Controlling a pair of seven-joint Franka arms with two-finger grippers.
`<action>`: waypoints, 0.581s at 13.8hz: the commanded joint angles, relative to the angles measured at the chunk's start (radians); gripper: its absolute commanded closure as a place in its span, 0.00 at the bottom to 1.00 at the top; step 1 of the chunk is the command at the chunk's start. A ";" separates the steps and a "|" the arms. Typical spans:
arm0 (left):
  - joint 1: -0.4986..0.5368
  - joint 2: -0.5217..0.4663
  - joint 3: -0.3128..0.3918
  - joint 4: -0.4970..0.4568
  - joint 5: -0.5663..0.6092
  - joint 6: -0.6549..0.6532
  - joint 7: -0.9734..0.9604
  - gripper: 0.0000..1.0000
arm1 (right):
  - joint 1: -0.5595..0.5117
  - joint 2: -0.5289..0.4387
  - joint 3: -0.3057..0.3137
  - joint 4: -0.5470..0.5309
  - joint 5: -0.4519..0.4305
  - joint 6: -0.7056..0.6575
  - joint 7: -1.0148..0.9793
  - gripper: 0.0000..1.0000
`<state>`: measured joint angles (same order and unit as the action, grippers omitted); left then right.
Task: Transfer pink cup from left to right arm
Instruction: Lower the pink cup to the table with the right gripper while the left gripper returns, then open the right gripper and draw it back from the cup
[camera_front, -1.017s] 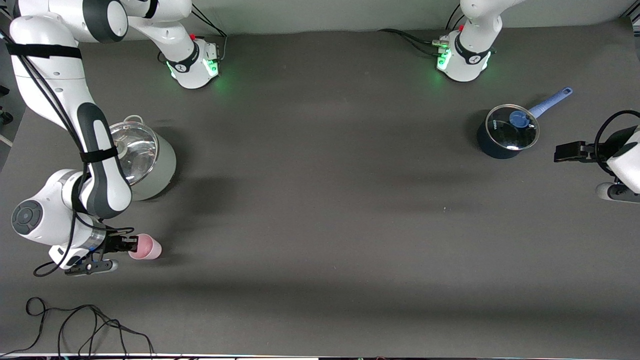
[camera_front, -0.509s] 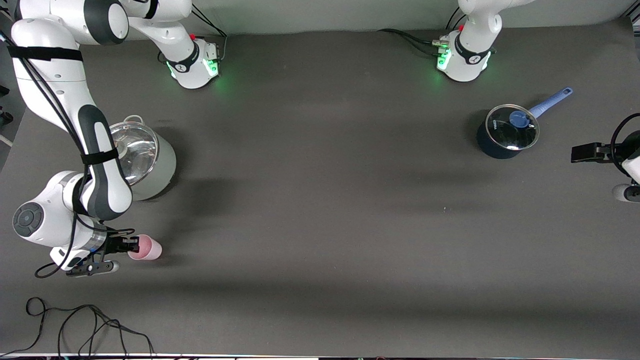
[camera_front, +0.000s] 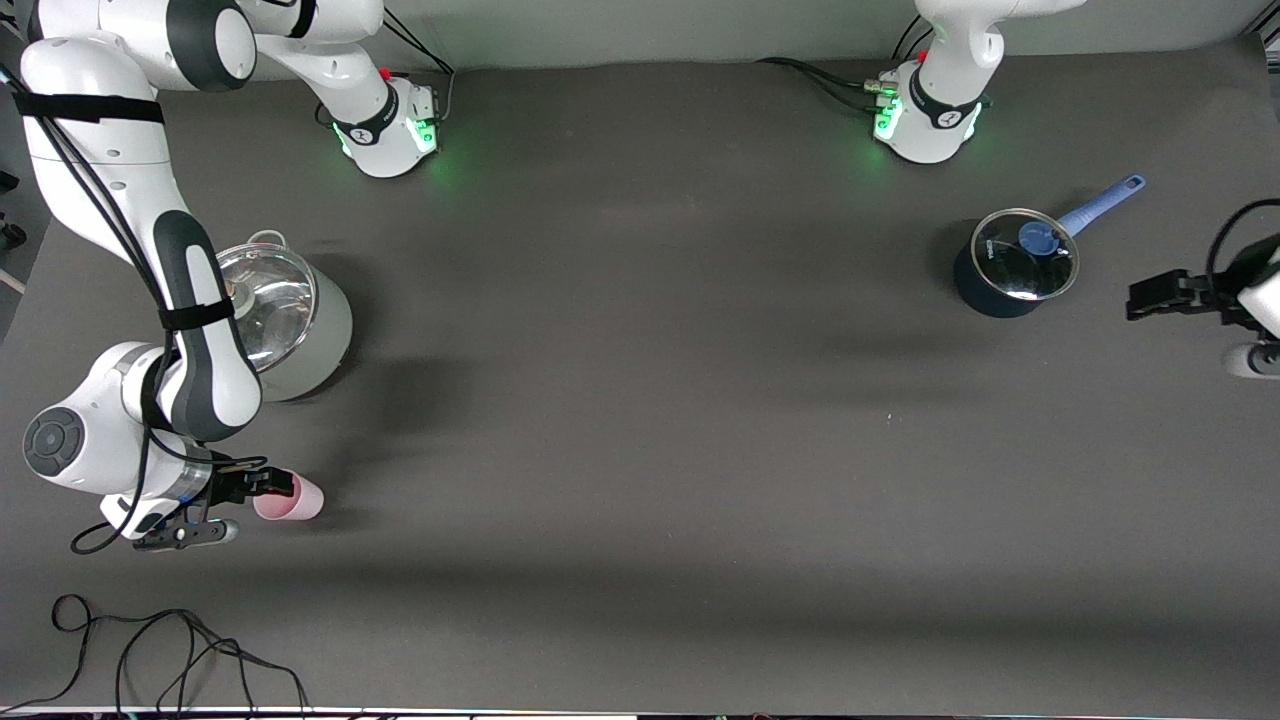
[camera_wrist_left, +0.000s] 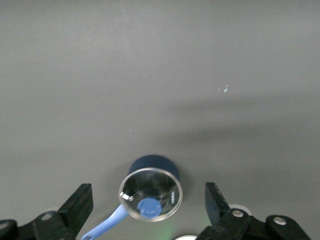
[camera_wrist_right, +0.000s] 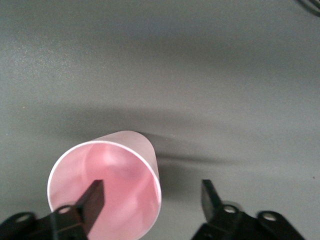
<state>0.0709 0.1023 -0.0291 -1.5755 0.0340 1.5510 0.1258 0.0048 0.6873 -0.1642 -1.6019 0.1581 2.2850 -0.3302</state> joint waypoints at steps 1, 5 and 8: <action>0.027 -0.105 -0.040 -0.143 -0.019 0.089 0.014 0.00 | 0.000 -0.012 -0.009 0.023 0.008 -0.070 -0.038 0.01; 0.053 -0.104 -0.084 -0.094 -0.020 0.077 -0.014 0.00 | 0.004 -0.089 -0.012 0.039 -0.098 -0.195 -0.056 0.01; 0.053 -0.105 -0.077 -0.080 -0.031 0.040 -0.003 0.00 | 0.004 -0.169 -0.012 0.098 -0.172 -0.385 -0.058 0.01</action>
<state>0.1131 0.0120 -0.1033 -1.6615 0.0169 1.6192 0.1184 0.0051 0.5939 -0.1703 -1.5274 0.0186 2.0174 -0.3600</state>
